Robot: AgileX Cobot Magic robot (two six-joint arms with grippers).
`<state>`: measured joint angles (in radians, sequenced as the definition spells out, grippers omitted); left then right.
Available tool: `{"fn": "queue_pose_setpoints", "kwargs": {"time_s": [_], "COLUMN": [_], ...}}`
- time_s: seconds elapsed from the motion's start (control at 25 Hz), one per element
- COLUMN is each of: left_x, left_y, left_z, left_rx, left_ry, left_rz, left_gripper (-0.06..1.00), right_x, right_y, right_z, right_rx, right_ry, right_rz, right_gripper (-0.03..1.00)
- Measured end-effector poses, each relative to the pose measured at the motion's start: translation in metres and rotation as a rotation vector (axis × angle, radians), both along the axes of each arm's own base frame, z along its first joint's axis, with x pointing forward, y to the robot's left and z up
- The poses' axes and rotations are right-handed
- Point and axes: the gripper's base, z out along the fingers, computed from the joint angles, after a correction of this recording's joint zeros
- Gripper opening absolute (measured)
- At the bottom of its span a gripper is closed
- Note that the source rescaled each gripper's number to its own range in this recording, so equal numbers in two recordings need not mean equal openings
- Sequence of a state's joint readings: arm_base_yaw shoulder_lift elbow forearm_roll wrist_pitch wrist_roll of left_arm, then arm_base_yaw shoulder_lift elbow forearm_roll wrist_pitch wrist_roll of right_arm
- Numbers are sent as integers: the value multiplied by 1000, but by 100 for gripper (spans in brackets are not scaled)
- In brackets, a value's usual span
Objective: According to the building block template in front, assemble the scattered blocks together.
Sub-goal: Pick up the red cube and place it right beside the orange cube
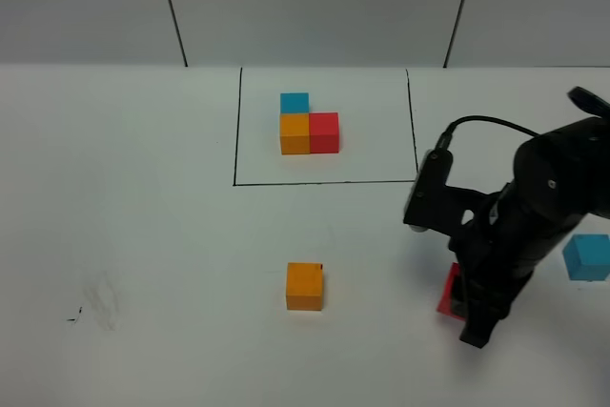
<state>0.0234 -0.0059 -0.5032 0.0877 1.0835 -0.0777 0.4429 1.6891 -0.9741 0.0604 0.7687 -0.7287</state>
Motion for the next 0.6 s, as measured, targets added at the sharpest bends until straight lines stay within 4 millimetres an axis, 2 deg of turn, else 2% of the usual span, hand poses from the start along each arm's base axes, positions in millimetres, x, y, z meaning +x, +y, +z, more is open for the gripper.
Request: {"fn": "queue_pose_setpoints", "kwargs": {"time_s": [0.36, 0.6], "left_x": [0, 0], "left_y": [0, 0], "left_z": [0, 0], "left_rx": [0, 0], "left_ry": [0, 0], "left_rz": [0, 0], "left_gripper": [50, 50], "right_x": [26, 32], "right_y": [63, 95], "right_z": [-7, -7], "right_rx": [-15, -5], "right_ry": [-2, -22], "right_rz": [194, 287], "right_gripper": [27, 27]}}
